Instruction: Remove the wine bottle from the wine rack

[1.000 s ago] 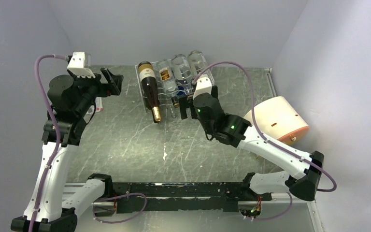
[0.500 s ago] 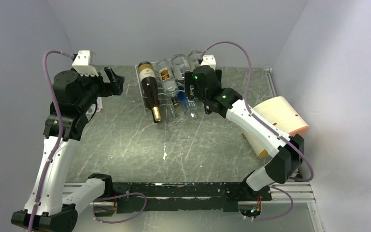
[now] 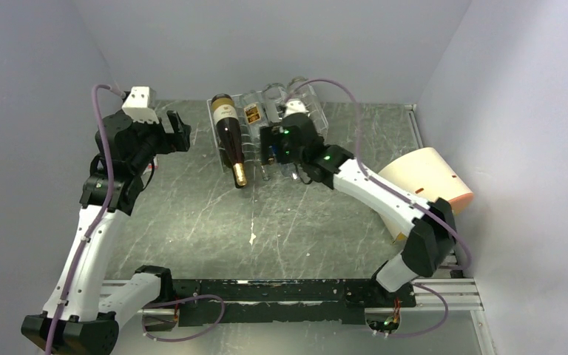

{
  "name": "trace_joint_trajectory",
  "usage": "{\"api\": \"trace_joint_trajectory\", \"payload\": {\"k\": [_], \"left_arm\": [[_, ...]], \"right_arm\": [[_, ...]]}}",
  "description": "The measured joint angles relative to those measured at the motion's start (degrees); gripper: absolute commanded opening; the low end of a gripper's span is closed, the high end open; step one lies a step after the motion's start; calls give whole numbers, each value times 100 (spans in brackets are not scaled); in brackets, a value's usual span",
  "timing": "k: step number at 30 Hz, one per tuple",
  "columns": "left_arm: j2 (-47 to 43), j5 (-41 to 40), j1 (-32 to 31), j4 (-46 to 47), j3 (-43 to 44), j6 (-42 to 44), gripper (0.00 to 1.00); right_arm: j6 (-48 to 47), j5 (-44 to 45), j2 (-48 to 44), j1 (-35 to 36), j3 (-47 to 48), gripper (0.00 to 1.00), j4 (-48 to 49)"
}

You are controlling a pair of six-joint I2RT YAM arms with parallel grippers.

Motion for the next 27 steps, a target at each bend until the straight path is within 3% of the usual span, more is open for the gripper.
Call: {"api": "trace_joint_trajectory", "payload": {"k": [6,11,17,27], "left_arm": [[-136,-289,0,188,-426,46,94],[-332,-568,15,365,-651,28,94],[-494,-680,155,640,-922,-48,94],[-466,-527,306,645,-938,-120,94]], "right_arm": [[-234,-254,1123,890,782,100,103],[-229,-352,1768,1008,1121,99,42],[-177,-205,2321,975,1497,80,-186],[116,-101,2876,986,1816,68,-203]]}}
